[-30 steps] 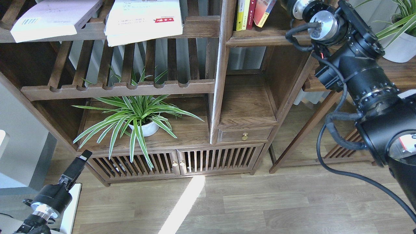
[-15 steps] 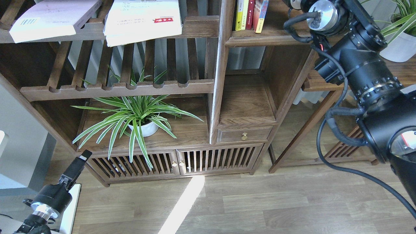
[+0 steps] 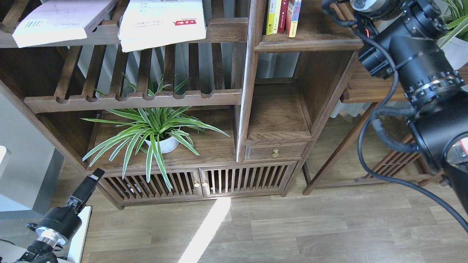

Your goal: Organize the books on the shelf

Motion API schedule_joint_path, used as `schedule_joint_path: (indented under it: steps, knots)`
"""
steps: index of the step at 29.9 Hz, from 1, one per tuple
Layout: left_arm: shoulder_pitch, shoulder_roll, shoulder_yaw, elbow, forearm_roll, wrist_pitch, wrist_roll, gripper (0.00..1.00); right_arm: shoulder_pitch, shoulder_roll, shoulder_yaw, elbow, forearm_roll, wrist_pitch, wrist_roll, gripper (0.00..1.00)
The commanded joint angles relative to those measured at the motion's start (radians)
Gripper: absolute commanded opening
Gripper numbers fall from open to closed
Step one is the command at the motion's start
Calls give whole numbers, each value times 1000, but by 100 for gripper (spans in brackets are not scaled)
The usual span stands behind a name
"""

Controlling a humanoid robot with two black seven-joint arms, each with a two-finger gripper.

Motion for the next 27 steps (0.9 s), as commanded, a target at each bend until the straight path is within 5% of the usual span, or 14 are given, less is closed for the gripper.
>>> schedule_joint_path:
  steps: [1, 10, 27]
  knots:
    - [1, 0, 0, 2, 0, 0, -1, 98, 11, 0, 0, 0, 2, -10, -1, 41]
    - [-3, 0, 0, 0, -2, 0, -1, 98, 42, -44, 3, 3, 2, -16, -22, 44]
    - [-78, 6, 0, -15, -2, 0, 5, 98, -44, -179, -6, 258, 175, -77, -123, 55]
